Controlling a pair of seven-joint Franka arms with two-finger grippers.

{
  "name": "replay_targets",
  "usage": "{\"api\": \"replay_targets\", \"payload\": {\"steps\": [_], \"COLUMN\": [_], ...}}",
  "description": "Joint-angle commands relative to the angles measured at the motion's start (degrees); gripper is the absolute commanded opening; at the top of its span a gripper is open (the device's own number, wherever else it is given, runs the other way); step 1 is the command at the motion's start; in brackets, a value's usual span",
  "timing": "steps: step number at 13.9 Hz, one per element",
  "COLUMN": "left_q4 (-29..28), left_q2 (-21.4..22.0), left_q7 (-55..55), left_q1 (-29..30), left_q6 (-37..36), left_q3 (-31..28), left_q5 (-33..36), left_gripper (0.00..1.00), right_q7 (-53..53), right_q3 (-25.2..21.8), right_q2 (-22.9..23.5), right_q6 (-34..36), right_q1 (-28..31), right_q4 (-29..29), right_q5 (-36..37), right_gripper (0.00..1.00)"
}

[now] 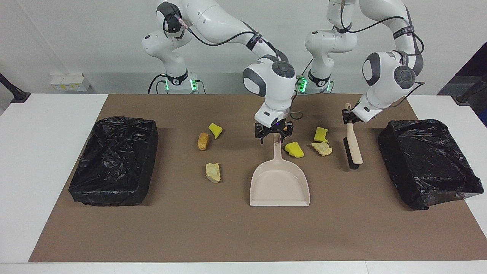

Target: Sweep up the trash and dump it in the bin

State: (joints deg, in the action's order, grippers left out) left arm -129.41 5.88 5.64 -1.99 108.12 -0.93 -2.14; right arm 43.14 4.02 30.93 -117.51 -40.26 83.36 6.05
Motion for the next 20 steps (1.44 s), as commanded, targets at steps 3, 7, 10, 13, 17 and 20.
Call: {"api": "replay_targets", "payload": {"steps": [3, 7, 10, 13, 17, 20], "left_q4": [-1.6, -1.5, -1.4, -0.2, -1.0, -5.3], "left_q2": [1.2, 1.2, 1.2, 1.1, 3.5, 6.6], "left_q7": [0.3, 0.3, 0.4, -0.1, -6.4, -17.6], "left_q1": [-0.4, -0.2, -0.1, -0.6, -1.6, -7.0], "left_q6": [0.8, 0.6, 0.4, -0.4, -3.7, -2.8], "left_q3": [0.0, 0.0, 0.0, 0.0, 0.8, 1.0], "left_q5": [0.0, 0.0, 0.0, 0.0, 0.0, 0.0], "left_gripper": [0.0, 0.0, 0.0, 0.0, 0.0, 0.0], "right_q7": [0.7, 0.7, 1.2, 1.2, -0.9, -11.5], "right_q3": [0.2, 0.2, 0.2, 0.2, 0.1, 0.1], "right_q2": [2.0, 1.8, 1.7, -0.6, -7.9, -21.7], "right_q6": [-2.4, -2.9, -2.5, -1.8, 0.8, 0.4], "right_q1": [-0.7, -0.6, -0.7, -0.4, 0.5, 4.1], "right_q4": [-0.7, 0.5, 0.5, 0.7, 5.6, 21.3], "right_q5": [2.4, 2.3, 1.7, 1.5, 1.3, -0.8], "right_gripper": [0.82, 0.42, 0.0, 0.0, 0.0, 0.0]}}
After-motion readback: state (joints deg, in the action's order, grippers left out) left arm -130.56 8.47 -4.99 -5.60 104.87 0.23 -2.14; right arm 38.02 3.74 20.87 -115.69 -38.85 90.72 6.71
